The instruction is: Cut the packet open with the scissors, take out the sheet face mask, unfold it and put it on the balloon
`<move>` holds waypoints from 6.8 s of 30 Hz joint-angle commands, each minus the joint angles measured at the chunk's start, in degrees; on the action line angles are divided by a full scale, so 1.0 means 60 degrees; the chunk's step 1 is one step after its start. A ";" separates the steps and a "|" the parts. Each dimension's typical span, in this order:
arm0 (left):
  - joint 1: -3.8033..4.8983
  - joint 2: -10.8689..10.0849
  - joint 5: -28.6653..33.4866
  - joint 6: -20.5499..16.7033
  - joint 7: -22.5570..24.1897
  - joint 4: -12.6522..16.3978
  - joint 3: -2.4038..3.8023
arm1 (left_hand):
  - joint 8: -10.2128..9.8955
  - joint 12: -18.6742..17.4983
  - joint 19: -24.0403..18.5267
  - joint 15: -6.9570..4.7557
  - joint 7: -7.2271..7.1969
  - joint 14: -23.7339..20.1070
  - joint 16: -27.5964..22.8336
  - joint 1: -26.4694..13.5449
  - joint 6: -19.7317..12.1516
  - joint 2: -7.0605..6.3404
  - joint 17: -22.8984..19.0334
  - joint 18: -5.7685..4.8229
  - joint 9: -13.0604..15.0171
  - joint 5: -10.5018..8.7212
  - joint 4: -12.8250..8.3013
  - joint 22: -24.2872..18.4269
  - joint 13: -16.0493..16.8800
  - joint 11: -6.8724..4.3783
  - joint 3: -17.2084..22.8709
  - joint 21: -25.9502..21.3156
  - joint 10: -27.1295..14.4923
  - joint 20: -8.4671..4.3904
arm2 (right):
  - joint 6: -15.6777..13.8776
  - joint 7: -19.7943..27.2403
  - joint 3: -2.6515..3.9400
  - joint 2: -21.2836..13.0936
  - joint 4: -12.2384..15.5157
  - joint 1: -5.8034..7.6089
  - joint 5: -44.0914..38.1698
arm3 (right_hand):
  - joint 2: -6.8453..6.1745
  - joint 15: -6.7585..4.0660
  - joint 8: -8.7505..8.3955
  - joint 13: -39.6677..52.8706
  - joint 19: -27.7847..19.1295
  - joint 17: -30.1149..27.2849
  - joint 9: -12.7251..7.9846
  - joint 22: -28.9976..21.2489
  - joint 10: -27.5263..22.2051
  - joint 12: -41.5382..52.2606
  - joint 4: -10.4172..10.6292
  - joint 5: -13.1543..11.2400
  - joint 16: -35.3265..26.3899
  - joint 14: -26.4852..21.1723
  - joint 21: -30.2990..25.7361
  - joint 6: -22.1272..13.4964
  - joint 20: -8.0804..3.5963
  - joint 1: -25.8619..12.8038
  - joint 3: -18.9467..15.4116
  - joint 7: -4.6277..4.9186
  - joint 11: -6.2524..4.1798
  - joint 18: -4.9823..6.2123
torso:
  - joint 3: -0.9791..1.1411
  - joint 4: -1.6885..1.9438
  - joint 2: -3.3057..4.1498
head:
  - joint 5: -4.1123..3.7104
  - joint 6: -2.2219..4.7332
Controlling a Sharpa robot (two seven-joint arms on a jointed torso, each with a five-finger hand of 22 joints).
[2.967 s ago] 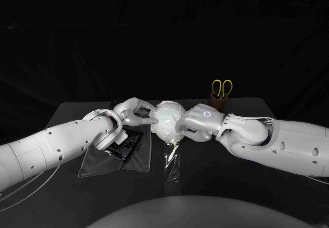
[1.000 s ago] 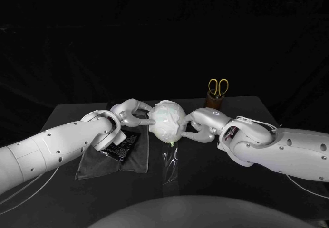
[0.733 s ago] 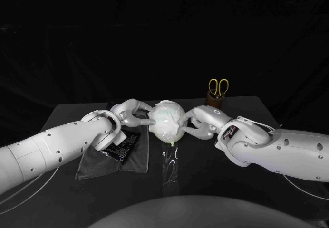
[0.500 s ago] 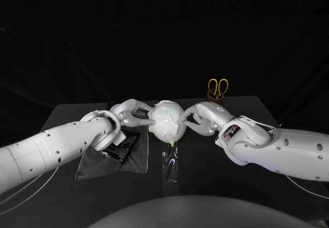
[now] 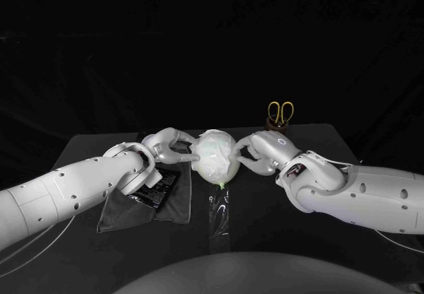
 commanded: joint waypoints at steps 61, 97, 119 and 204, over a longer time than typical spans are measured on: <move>0.0015 0.0017 0.0017 0.0175 -0.0024 0.0098 0.0004 | -0.0023 -0.0043 0.0000 -0.0015 0.0276 -0.0048 -0.0056 0.0000 -0.0087 0.0138 -0.0008 -0.0107 -0.0007 0.0014 0.0024 -0.0025 -0.0009 -0.0026 -0.0074 -0.0005 -0.0096 0.0015 | -0.0414 0.2904 -0.0011 0.1097 -0.1558 -0.0164 -0.2250 | 0.0300 -0.0623 0.1504 0.1945 -0.0835 0.2515 0.0586 -0.0008 0.0369 -0.0104 -0.0118 -0.0035 0.0041 0.1013 -0.1068 -0.2284 -0.0541 0.0610 -0.0347 -0.0830 -0.0742 0.0294 | 0.0013 0.0002 0.0009 | 0.0231 0.0002; 0.0018 0.0010 0.0038 0.0209 -0.0030 0.0087 0.0004 | -0.0027 -0.0042 -0.0004 -0.0022 0.0276 -0.0052 -0.0066 -0.0002 -0.0102 0.0162 -0.0009 -0.0107 -0.0011 0.0014 0.0024 -0.0031 -0.0009 -0.0028 -0.0074 -0.0005 -0.0112 0.0015 | -0.0635 0.3064 0.0015 0.0997 -0.1151 -0.0060 -0.1208 | 0.1310 -0.0362 0.1758 0.2129 -0.0438 0.2515 0.0240 0.0311 0.0560 0.0133 0.0733 -0.0034 0.0041 0.1013 -0.0703 -0.0046 -0.0324 -0.0053 0.0057 -0.0597 -0.0521 0.0205 | 0.0000 0.0003 0.0002 | 0.0226 0.0002; 0.0016 0.0009 0.0058 0.0233 -0.0022 0.0097 0.0003 | -0.0031 -0.0044 -0.0003 -0.0019 0.0277 -0.0047 -0.0070 -0.0001 -0.0113 0.0175 -0.0008 -0.0107 -0.0014 0.0014 0.0022 -0.0035 -0.0011 -0.0029 -0.0075 -0.0005 -0.0141 0.0016 | 0.0988 0.2653 0.0017 0.0605 -0.0826 0.0133 -0.1816 | -0.0061 -0.0307 0.0375 0.1791 -0.0846 0.2515 -0.0408 0.0111 0.0127 -0.0255 0.0332 -0.0035 0.0041 0.1013 -0.1519 -0.1378 -0.0261 0.0231 -0.0372 -0.0491 -0.0464 0.0327 | 0.0010 -0.0008 0.0003 | 0.0275 0.0002; 0.0017 0.0035 0.0115 0.0255 -0.0038 0.0134 -0.0002 | -0.0048 -0.0046 -0.0001 -0.0004 0.0289 -0.0031 -0.0088 -0.0006 -0.0157 0.0198 -0.0005 -0.0106 -0.0025 0.0014 0.0019 -0.0051 -0.0012 -0.0022 -0.0093 -0.0004 -0.0188 0.0015 | 0.1645 0.1301 0.0023 0.1841 -0.1388 0.0776 -0.1357 | 0.1397 -0.0398 0.1008 0.2115 -0.0161 0.2515 -0.0143 0.0520 0.0581 0.0150 0.1190 -0.0036 0.0041 0.1013 -0.0869 0.0455 -0.0328 -0.0089 -0.0083 -0.0675 -0.0567 0.0201 | -0.0006 0.0001 0.0007 | 0.0234 0.0002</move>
